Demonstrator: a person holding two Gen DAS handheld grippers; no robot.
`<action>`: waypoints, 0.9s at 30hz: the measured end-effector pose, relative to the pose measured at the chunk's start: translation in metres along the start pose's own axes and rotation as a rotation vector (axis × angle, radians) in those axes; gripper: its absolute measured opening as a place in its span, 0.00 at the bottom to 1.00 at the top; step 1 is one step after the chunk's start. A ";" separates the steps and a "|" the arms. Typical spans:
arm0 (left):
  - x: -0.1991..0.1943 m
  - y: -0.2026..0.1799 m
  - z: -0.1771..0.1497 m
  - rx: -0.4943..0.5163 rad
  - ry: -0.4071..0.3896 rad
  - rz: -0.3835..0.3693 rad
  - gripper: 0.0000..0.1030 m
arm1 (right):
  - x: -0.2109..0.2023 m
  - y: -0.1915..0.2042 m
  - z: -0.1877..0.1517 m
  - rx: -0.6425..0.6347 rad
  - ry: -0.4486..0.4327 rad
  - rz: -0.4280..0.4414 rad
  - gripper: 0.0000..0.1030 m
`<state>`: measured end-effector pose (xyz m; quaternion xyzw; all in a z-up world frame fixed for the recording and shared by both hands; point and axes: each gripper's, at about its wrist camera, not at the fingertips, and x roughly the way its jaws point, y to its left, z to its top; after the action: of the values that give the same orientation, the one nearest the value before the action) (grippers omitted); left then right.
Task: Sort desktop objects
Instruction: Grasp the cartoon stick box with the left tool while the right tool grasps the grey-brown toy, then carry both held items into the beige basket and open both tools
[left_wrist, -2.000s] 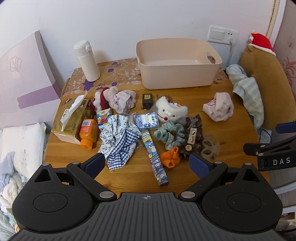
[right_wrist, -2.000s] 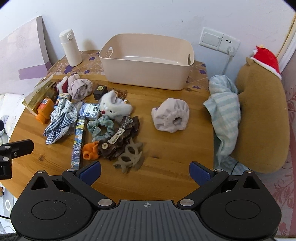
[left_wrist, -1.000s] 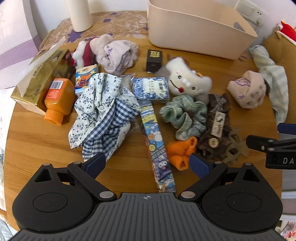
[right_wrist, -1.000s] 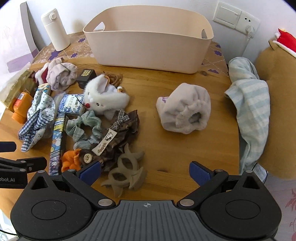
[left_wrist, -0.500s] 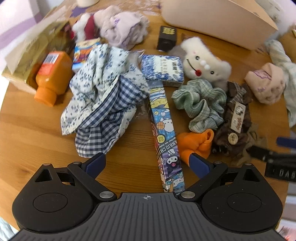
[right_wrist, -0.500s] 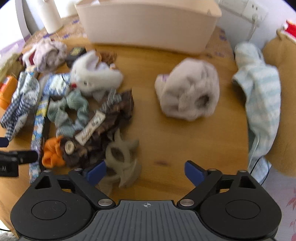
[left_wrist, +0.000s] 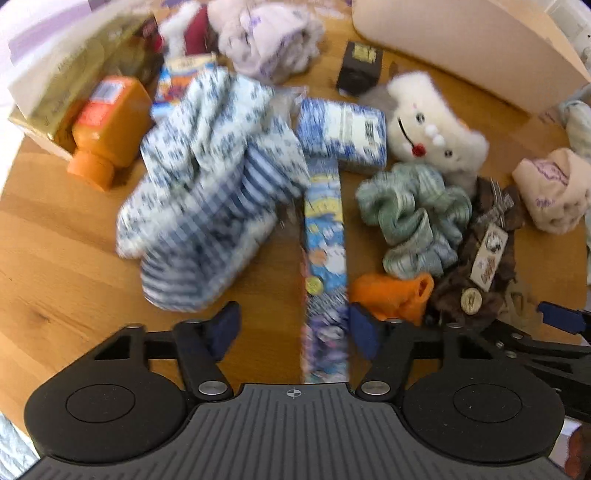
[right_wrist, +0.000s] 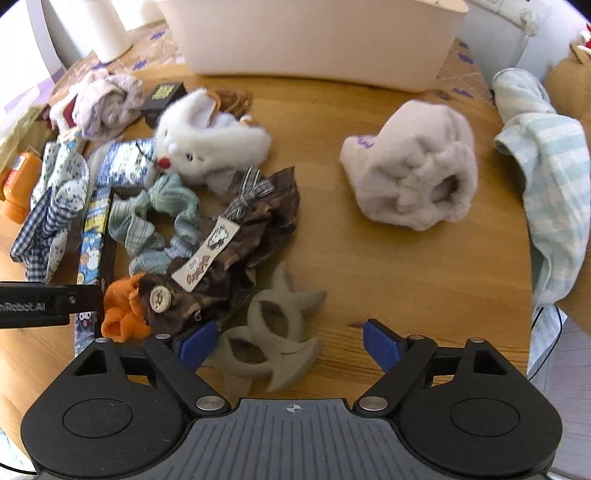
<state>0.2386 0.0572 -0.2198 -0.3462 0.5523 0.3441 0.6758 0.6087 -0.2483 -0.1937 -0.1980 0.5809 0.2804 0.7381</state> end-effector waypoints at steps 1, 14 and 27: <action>0.001 -0.001 -0.001 -0.004 0.008 -0.004 0.62 | 0.002 0.002 0.000 -0.003 0.014 -0.005 0.83; 0.008 -0.023 0.001 0.080 -0.051 0.061 0.55 | 0.008 -0.005 -0.009 -0.014 -0.008 -0.030 0.60; -0.013 -0.025 -0.014 0.145 -0.067 0.047 0.22 | -0.013 -0.015 -0.027 -0.050 -0.060 -0.044 0.47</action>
<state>0.2506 0.0307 -0.2067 -0.2716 0.5609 0.3301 0.7090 0.5958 -0.2787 -0.1884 -0.2206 0.5468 0.2843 0.7560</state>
